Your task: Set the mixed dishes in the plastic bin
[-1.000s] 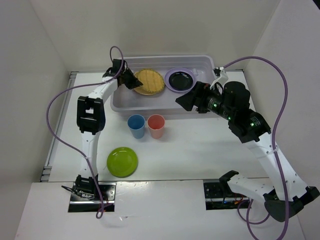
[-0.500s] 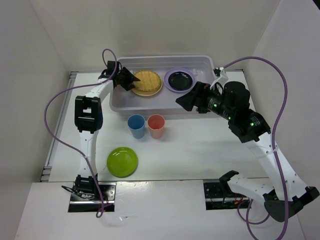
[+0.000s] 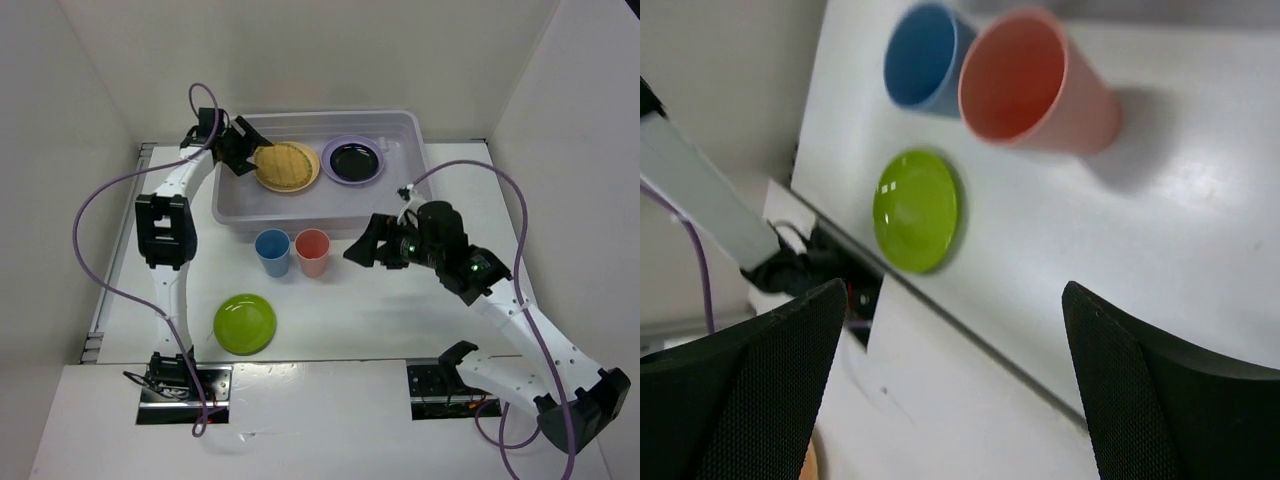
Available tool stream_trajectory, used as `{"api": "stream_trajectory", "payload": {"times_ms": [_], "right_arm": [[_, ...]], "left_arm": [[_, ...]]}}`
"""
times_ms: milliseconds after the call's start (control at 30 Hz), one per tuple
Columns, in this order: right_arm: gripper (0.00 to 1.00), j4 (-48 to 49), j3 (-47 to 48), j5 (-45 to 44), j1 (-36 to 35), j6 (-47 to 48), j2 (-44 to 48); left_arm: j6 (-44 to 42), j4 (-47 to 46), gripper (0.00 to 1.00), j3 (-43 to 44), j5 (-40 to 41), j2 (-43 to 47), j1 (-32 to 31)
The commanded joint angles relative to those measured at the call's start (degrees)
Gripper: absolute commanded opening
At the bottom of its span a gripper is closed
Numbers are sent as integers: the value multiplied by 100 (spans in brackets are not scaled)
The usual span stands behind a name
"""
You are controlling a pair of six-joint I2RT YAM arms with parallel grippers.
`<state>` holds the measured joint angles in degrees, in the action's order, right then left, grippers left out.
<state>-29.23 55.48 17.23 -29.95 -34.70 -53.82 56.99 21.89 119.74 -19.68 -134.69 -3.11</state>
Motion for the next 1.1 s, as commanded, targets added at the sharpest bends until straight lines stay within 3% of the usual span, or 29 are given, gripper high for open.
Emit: {"api": "stream_trajectory", "payload": {"times_ms": [0,200,300,467,600,733,800,900,1067], "right_arm": [[93,523,-441,210,-457,-317,328],[93,1147,-1310,105,-1099,-985,329],[91,1674,-1723,-350,-1836,-1521,250],[84,2797,-2058,-1818,-3496,-2653,-442],[84,3754,-2234,-2180,-4026,-3200,-1313],[80,4531,-1849,-2312,-4360,-3368,-2630],[76,5012,-1620,-2278,-4483,-3421,-3457],[74,5514,-1760,-2277,-4406,-3737,-3810],[69,5823,-1831,-2216,-4299,-4027,-4241]], "left_arm": [[-40,-228,92,85,-393,830,241],[128,-422,92,339,-1336,1111,241],[76,-353,92,628,-1556,1436,180],[-486,577,93,1533,-1556,2218,180],[-926,1167,94,1965,-1442,3200,425],[-1226,1206,94,1309,-1196,4413,680],[-1025,714,95,10,-1336,5377,847],[-856,298,95,-828,-1512,6163,1312],[-856,308,95,-1382,-1986,6648,1629]]}}
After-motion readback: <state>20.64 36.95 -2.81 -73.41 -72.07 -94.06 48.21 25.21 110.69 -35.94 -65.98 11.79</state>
